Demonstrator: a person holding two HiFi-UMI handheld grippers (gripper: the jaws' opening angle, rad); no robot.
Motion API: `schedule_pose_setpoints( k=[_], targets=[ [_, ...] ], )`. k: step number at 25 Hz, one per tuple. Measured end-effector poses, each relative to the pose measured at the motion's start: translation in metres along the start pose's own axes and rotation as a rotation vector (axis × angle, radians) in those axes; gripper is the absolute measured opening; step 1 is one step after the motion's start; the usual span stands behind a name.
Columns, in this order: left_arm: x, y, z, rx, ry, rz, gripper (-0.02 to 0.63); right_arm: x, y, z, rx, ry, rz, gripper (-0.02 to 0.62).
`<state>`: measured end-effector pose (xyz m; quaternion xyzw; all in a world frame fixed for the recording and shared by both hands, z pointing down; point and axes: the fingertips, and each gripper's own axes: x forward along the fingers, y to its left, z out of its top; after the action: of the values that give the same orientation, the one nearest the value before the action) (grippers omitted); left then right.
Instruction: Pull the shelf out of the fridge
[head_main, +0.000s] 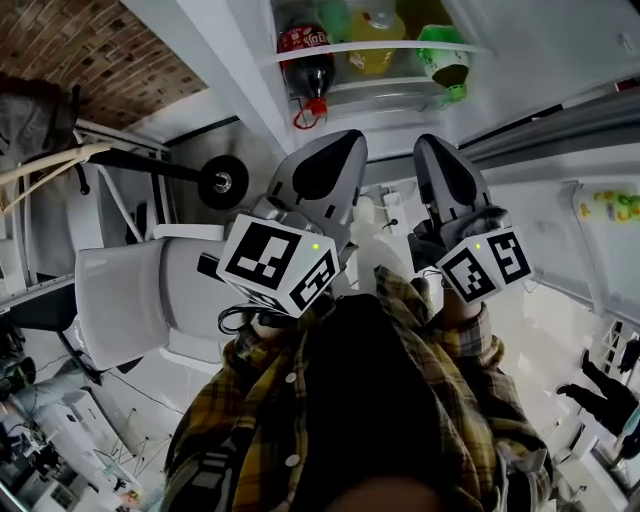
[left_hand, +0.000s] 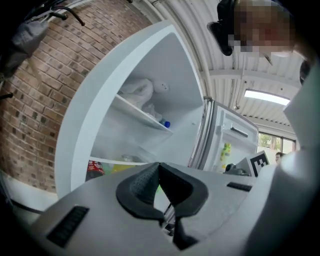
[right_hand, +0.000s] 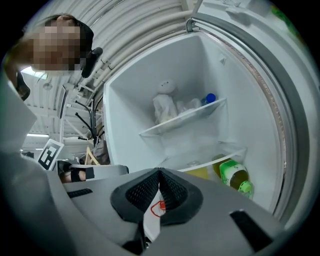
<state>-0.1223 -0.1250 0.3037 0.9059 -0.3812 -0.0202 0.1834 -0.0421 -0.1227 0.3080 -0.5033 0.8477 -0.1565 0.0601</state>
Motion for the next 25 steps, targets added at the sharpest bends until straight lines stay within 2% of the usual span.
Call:
schedule_pose_setpoints(
  k=[5, 12, 20, 25],
  targets=[
    [0.026, 0.002, 0.006, 0.009, -0.002, 0.002, 0.003, 0.01, -0.023, 0.01, 0.003, -0.009, 0.003, 0.018],
    [0.07, 0.01, 0.024, 0.022, -0.049, 0.065, 0.003, 0.04, -0.057, 0.037, -0.03, -0.025, 0.079, 0.018],
    [0.103, 0.021, 0.04, -0.023, -0.115, 0.143, 0.003, 0.067, -0.085, 0.062, -0.04, -0.014, 0.166, 0.018],
    [0.112, 0.027, 0.038, -0.052, -0.122, 0.175, 0.003, 0.073, -0.097, 0.061, -0.017, 0.004, 0.189, 0.018]
  ],
)
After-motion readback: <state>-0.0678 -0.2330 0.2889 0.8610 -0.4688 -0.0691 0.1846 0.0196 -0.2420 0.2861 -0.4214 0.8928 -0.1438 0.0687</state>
